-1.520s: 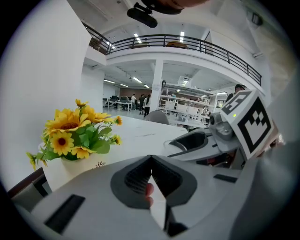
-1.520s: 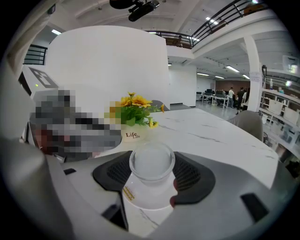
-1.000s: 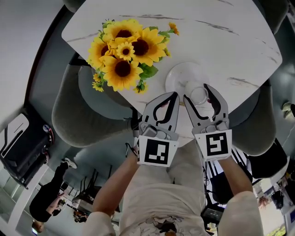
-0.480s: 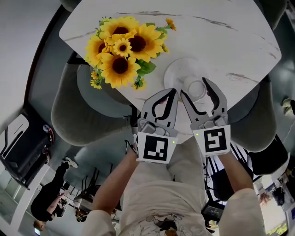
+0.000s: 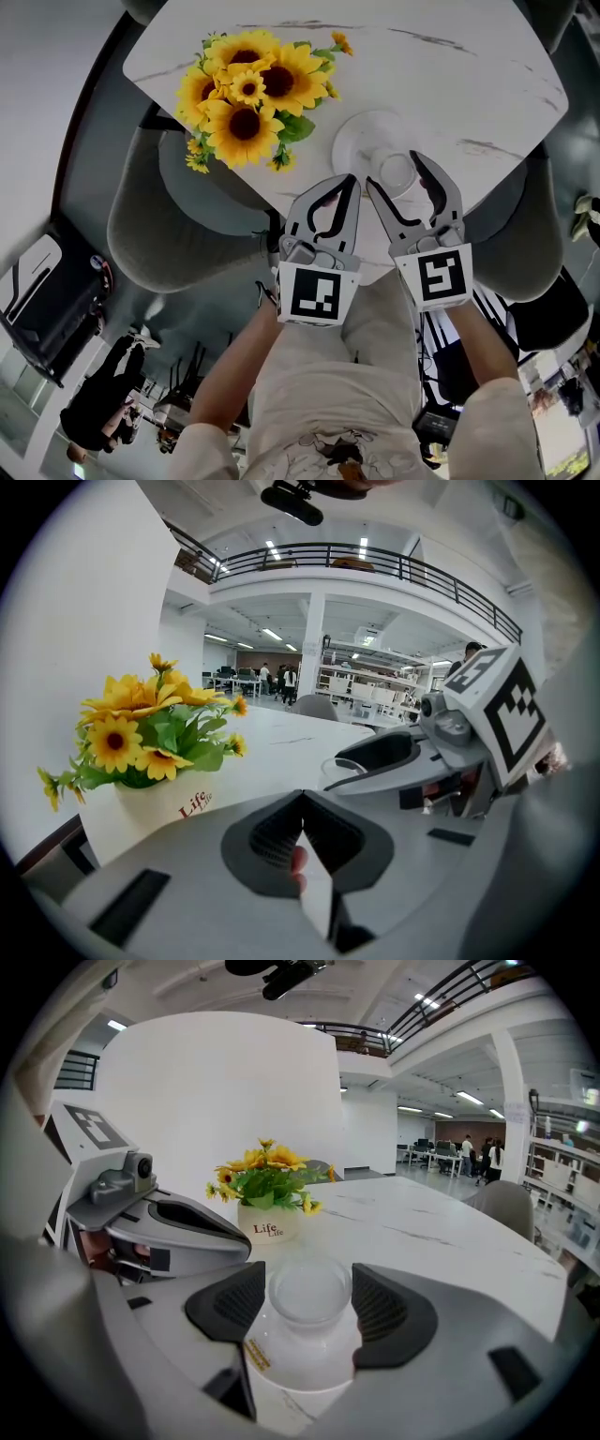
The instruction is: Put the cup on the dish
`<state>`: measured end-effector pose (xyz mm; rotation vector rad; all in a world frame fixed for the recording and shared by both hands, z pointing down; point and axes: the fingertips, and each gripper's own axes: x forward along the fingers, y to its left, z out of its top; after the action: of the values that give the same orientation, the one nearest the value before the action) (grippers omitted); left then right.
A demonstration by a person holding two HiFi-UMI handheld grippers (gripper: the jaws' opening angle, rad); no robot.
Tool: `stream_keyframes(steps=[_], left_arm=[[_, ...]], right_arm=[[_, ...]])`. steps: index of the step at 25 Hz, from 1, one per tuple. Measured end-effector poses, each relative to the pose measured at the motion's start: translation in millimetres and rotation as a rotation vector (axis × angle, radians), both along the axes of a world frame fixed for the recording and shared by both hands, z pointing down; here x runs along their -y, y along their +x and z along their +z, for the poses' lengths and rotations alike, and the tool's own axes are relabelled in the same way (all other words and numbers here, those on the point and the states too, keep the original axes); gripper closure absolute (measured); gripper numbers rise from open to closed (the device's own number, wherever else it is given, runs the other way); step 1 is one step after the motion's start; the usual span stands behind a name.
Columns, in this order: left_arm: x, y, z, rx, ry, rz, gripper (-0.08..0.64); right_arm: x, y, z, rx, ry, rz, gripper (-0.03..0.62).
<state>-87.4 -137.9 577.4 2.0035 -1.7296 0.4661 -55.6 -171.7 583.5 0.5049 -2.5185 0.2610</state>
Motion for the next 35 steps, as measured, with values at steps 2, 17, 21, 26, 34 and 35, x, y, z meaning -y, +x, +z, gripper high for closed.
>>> stream_keyframes(steps=[2,17,21,26,34,35], left_arm=[[-4,1,0,-0.012,-0.005,-0.007,0.557],[-18,-5,-50,-0.034,0.018,-0.056,0.557],[-26,-8,-65,-0.027,0.02,-0.066,0.557],[-33,-17,-85,-0.03,0.028,-0.099,0.557],[-40,-11,-123,-0.041,0.053,-0.091,0.557],[-40,-10,-126,-0.048,0.052,-0.094,0.557]], right_arm=[[0,1,-3,0.002,0.007,0.007,0.319],[2,10,-54,0.036,0.044,0.049,0.318],[-1,15,-71,0.047,0.03,0.069,0.318],[-6,21,-96,0.078,0.017,0.098,0.318],[-13,30,-129,0.111,-0.01,0.138,0.319],[-15,31,-132,0.114,-0.024,0.138,0.319]])
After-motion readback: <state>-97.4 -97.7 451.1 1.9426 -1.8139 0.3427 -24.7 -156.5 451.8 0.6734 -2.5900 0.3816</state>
